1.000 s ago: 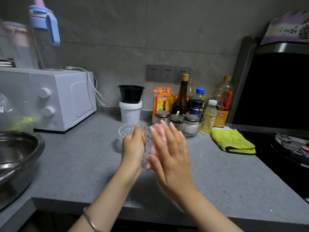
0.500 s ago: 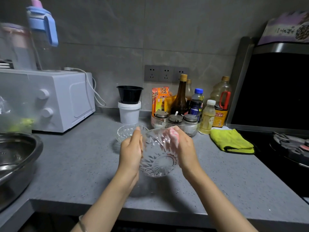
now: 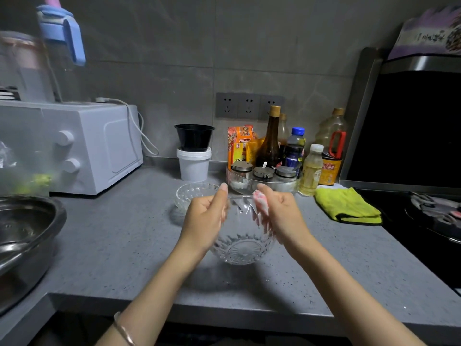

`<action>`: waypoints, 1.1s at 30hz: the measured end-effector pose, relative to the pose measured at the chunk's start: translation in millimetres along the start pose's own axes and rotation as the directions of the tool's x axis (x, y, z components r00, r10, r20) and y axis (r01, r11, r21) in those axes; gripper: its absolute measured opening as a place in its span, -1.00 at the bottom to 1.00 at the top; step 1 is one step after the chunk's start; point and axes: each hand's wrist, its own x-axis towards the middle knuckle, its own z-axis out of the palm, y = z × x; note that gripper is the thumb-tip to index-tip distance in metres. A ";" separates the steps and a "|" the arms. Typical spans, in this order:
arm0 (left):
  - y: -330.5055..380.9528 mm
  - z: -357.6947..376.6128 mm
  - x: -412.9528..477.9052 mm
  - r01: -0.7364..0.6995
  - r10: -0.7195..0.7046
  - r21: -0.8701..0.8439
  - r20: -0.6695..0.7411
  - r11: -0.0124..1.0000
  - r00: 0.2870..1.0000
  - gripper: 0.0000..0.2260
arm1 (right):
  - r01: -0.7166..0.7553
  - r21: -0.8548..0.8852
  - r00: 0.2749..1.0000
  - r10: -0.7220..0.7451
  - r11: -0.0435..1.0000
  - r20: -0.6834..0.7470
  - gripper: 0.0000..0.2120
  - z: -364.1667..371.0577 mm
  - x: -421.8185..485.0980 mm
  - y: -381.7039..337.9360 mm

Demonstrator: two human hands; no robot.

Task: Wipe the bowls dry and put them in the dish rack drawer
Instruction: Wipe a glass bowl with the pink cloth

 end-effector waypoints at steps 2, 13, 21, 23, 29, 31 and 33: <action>-2.4 1.7 -1.6 0.047 -0.052 -0.083 -0.061 0.995 0.997 -0.49 | 0.093 0.029 0.995 -0.093 0.995 -0.021 -0.39 0.3 -4.0 5.6; -6.1 7.5 -1.7 0.261 -0.362 -0.414 -0.187 0.872 0.913 -0.70 | 0.580 -0.644 0.753 -0.630 0.499 0.189 -0.54 19.9 -40.5 34.8; -15.2 15.2 -9.5 0.221 -0.340 -0.453 -0.202 0.864 0.918 -0.73 | 0.299 -0.178 0.950 -0.309 0.938 -0.036 -0.74 11.1 -15.2 5.8; -15.0 14.7 -11.4 0.220 -0.399 -0.547 -0.233 0.808 0.887 -0.75 | 0.134 0.105 0.986 -0.122 0.985 -0.112 -0.80 11.7 -17.9 5.5; -22.0 16.3 -17.7 0.260 -0.479 -0.634 -0.199 0.728 0.855 -0.72 | -0.137 0.419 0.959 0.227 0.897 -0.172 -0.75 16.8 -25.6 19.2; -27.5 13.3 -18.8 0.287 -0.467 -0.561 -0.205 0.776 0.861 -0.69 | -0.141 0.423 0.945 0.249 0.895 -0.214 -0.71 14.4 -22.3 16.6; -27.7 8.1 -18.2 0.268 -0.384 -0.413 -0.227 0.870 0.895 -0.68 | -0.113 0.374 0.944 0.218 0.920 -0.249 -0.67 11.0 -19.2 16.0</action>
